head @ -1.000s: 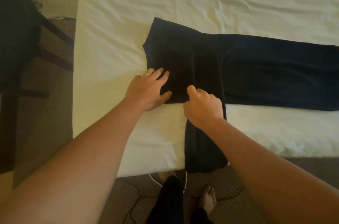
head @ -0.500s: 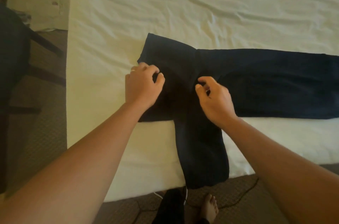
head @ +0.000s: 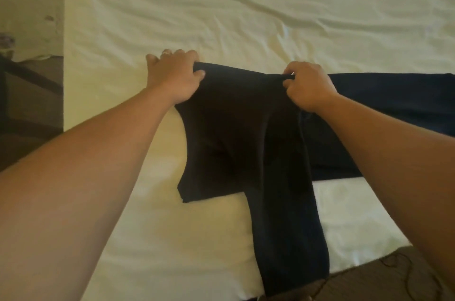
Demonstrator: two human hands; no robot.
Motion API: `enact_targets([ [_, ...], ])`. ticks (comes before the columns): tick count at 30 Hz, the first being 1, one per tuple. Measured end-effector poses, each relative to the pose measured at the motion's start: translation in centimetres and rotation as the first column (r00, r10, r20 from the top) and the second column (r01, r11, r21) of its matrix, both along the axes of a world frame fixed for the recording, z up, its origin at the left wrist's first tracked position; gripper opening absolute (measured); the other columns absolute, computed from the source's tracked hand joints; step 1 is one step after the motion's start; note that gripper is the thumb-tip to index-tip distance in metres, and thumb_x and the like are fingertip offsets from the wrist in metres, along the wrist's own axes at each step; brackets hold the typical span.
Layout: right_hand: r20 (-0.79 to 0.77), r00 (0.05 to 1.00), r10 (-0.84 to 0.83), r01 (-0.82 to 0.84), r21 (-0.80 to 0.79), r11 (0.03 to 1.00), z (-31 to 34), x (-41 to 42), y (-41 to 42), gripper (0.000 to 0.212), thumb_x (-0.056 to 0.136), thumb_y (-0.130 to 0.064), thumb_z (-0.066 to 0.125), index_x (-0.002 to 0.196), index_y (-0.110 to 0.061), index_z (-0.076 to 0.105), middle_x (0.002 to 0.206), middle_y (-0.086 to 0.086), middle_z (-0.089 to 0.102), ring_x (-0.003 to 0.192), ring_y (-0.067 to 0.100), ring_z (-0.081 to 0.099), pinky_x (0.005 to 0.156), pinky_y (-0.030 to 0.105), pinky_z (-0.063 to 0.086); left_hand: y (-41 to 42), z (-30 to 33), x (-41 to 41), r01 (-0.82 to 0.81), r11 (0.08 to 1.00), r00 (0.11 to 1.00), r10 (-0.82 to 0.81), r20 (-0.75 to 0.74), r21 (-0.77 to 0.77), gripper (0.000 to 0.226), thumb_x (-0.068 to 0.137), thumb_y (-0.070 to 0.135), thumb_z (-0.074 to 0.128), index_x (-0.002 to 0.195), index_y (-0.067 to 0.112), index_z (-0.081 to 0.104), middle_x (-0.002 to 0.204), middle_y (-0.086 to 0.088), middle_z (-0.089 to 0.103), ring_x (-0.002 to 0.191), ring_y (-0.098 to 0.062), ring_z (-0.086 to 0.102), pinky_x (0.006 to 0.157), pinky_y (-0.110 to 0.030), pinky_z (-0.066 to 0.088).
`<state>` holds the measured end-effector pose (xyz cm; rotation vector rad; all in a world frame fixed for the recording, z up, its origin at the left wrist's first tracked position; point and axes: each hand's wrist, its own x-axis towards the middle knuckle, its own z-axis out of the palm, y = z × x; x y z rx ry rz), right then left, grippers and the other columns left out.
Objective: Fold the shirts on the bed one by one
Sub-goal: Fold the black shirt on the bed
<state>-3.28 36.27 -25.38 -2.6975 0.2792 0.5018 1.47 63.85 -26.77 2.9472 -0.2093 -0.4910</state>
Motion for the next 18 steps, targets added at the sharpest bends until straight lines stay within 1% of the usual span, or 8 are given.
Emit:
enact_targets([
  [2, 0.063, 0.992, -0.106, 0.106, 0.004, 0.994, -0.3, 0.2, 0.0, 0.019, 0.101, -0.018, 0.056, 0.117, -0.015, 0.064, 0.11, 0.005, 0.057, 0.09, 0.022, 0.055, 0.075, 0.034, 0.043, 0.3, -0.4, 0.1, -0.116, 0.993, 0.993, 0.116, 0.018, -0.007, 0.027, 0.103, 0.047, 0.047, 0.116, 0.025, 0.058, 0.118, -0.007, 0.061, 0.123, -0.036, 0.049, 0.103, -0.054, 0.028],
  [5, 0.167, 0.978, -0.126, 0.131, -0.024, 0.991, -1.0, -1.2, 1.2, 0.03, 0.1, -0.013, 0.052, 0.129, -0.014, 0.059, 0.133, 0.005, 0.051, 0.112, 0.026, 0.054, 0.084, 0.036, 0.048, -1.1, -1.0, -1.7, -0.166, 0.986, 0.976, 0.165, 0.139, -0.005, 0.027, 0.103, 0.031, 0.049, 0.128, 0.022, 0.054, 0.135, -0.01, 0.049, 0.129, -0.037, 0.042, 0.105, -0.052, 0.029],
  [7, 0.345, 0.935, -0.082, 0.086, 0.005, 0.996, -0.8, -4.2, 3.2, 0.034, 0.101, -0.021, 0.049, 0.133, -0.013, 0.058, 0.142, 0.006, 0.047, 0.123, 0.028, 0.049, 0.095, 0.04, 0.046, -3.1, -0.7, -4.1, -0.05, 0.994, 0.965, 0.073, 0.253, -0.094, 0.039, 0.101, 0.032, 0.047, 0.139, 0.022, 0.048, 0.146, -0.01, 0.042, 0.135, -0.037, 0.037, 0.106, -0.053, 0.029],
  [9, 0.45, 0.892, 0.042, -0.045, -0.003, 0.999, -0.3, -8.5, 5.5, 0.04, 0.101, -0.035, 0.047, 0.133, -0.015, 0.06, 0.145, 0.009, 0.049, 0.127, 0.031, 0.048, 0.098, 0.044, 0.042, -4.5, -0.8, -6.4, 0.173, 0.98, 0.969, -0.151, 0.193, -0.101, 0.056, 0.103, 0.052, 0.037, 0.152, 0.026, 0.036, 0.16, -0.009, 0.031, 0.145, -0.037, 0.03, 0.109, -0.055, 0.028],
  [10, 0.411, 0.9, 0.144, -0.144, -0.03, 0.989, -0.4, -10.8, 6.3, 0.046, 0.102, -0.042, 0.043, 0.139, -0.018, 0.056, 0.151, 0.009, 0.044, 0.133, 0.031, 0.044, 0.103, 0.045, 0.038, -4.4, -1.2, -7.0, 0.258, 0.964, 0.963, -0.251, 0.103, -0.065, 0.066, 0.102, 0.063, 0.028, 0.158, 0.029, 0.024, 0.166, -0.008, 0.02, 0.151, -0.036, 0.021, 0.113, -0.057, 0.025],
  [12, 0.173, 0.928, 0.33, -0.319, -0.091, 0.943, -1.4, -14.6, 6.5, 0.061, 0.104, -0.057, 0.027, 0.157, -0.028, 0.03, 0.167, 0.008, 0.016, 0.152, 0.03, 0.02, 0.116, 0.045, 0.024, -2.7, -2.2, -6.8, 0.328, 0.945, 0.944, -0.327, -0.049, 0.015, 0.078, 0.096, 0.076, 0.013, 0.161, 0.035, 0.001, 0.171, 0.0, -0.004, 0.157, -0.032, 0.001, 0.12, -0.06, 0.015],
  [15, -0.035, 0.916, 0.401, -0.4, -0.18, 0.899, -3.5, -16.4, 4.5, 0.069, 0.1, -0.069, 0.012, 0.159, -0.039, -0.009, 0.167, 0.001, -0.022, 0.154, 0.022, -0.017, 0.124, 0.047, 0.004, -0.2, -3.2, -5.4, 0.369, 0.923, 0.928, -0.359, -0.099, 0.11, 0.08, 0.09, 0.081, 0.004, 0.158, 0.042, -0.014, 0.169, 0.007, -0.02, 0.157, -0.026, -0.01, 0.122, -0.063, 0.009],
  [18, -0.045, 0.912, 0.408, -0.409, -0.175, 0.896, -3.4, -16.2, 4.1, 0.071, 0.1, -0.071, 0.012, 0.158, -0.038, -0.012, 0.166, 0.0, -0.024, 0.153, 0.021, -0.018, 0.122, 0.044, -0.001, -0.9, -2.8, -4.8, 0.355, 0.921, 0.932, -0.335, -0.141, 0.158, 0.077, 0.094, 0.077, 0.011, 0.158, 0.042, -0.015, 0.168, 0.008, -0.022, 0.157, -0.025, -0.012, 0.122, -0.064, 0.006],
])
